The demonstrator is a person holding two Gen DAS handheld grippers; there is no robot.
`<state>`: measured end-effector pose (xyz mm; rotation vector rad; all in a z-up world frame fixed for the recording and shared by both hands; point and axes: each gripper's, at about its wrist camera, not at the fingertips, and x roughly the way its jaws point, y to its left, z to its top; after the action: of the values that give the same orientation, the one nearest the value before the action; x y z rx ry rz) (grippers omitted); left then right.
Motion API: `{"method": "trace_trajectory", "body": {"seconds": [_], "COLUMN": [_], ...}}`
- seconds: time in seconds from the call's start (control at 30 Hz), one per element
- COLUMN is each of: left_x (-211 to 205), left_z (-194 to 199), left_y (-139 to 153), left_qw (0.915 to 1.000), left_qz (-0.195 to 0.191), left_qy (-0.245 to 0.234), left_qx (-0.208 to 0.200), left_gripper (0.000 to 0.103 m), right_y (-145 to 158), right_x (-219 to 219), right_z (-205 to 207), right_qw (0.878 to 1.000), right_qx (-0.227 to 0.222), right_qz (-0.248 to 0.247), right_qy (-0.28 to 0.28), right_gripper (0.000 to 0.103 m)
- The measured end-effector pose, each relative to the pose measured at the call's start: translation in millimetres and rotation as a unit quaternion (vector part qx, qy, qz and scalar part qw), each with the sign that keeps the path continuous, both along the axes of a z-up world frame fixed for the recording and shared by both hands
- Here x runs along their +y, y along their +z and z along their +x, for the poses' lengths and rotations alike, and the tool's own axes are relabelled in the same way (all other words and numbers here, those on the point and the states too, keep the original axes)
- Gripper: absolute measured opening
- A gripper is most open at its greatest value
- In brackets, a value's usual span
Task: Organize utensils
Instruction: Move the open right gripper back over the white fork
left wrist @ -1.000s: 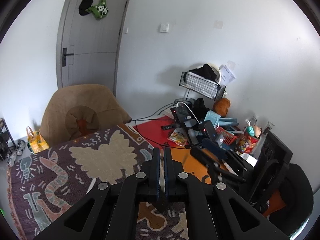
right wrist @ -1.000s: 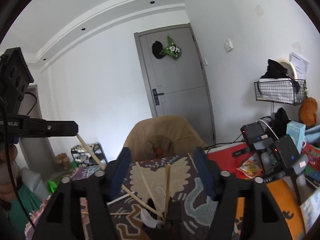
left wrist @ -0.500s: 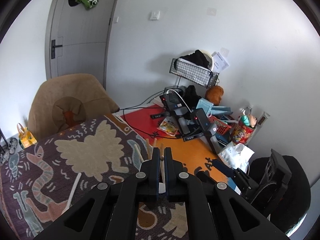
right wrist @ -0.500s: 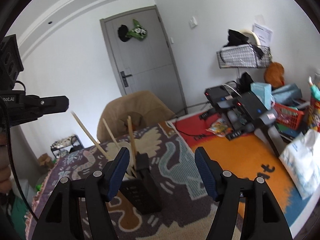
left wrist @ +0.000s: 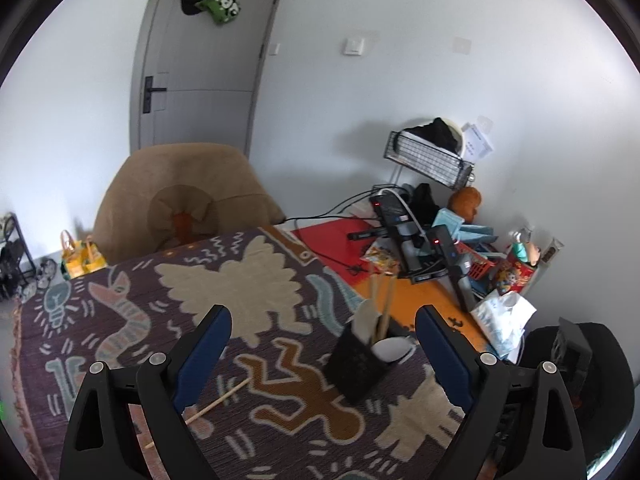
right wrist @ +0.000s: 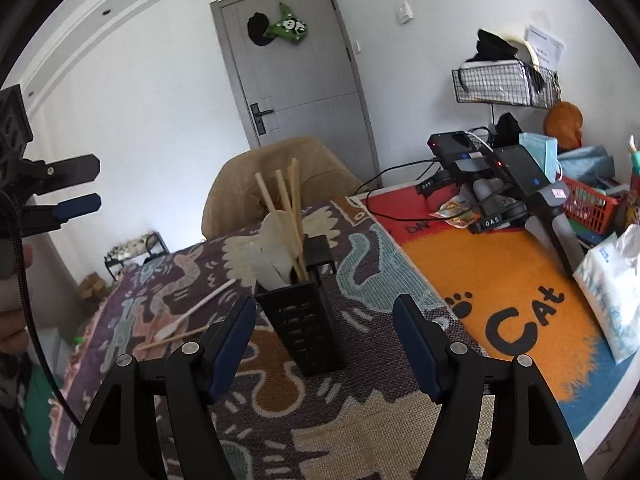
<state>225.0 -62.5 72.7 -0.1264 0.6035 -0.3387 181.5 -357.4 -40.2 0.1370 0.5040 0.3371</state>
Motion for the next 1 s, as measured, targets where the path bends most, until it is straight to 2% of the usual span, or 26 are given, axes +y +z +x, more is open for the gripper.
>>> {"method": "trace_trajectory", "body": {"seconds": [0.3, 0.43, 0.6, 0.67, 0.73, 0.9, 1.0], "left_x": [62, 86, 111, 119, 126, 146, 157], "left_z": [-14, -19, -26, -28, -29, -32, -29], "left_y": [-42, -61, -86, -99, -110, -135, -150], "left_qw": [0.9982, 0.9962, 0.9929, 0.991, 0.9891, 0.9839, 0.9793], "left_qz": [-0.016, -0.022, -0.038, -0.035, -0.034, -0.043, -0.059], "left_qy": [0.048, 0.065, 0.075, 0.084, 0.09, 0.105, 0.111], "left_qx": [0.033, 0.054, 0.084, 0.098, 0.111, 0.138, 0.159], "left_gripper": [0.093, 0.083, 0.077, 0.067, 0.062, 0.059, 0.052], "right_y": [-8, -11, -16, -18, -20, -27, -32], "right_x": [26, 39, 58, 66, 76, 98, 107], "right_z": [-4, -7, -11, -13, -16, -18, -18], "right_qw": [0.999, 0.999, 0.998, 0.997, 0.997, 0.994, 0.993], "right_qx": [0.017, 0.021, 0.027, 0.027, 0.027, 0.034, 0.042], "right_qz": [0.001, 0.002, -0.013, -0.021, -0.03, -0.047, -0.056], "right_qy": [0.035, 0.044, 0.054, 0.064, 0.073, 0.09, 0.097], "right_gripper": [0.07, 0.07, 0.07, 0.07, 0.07, 0.07, 0.07]}}
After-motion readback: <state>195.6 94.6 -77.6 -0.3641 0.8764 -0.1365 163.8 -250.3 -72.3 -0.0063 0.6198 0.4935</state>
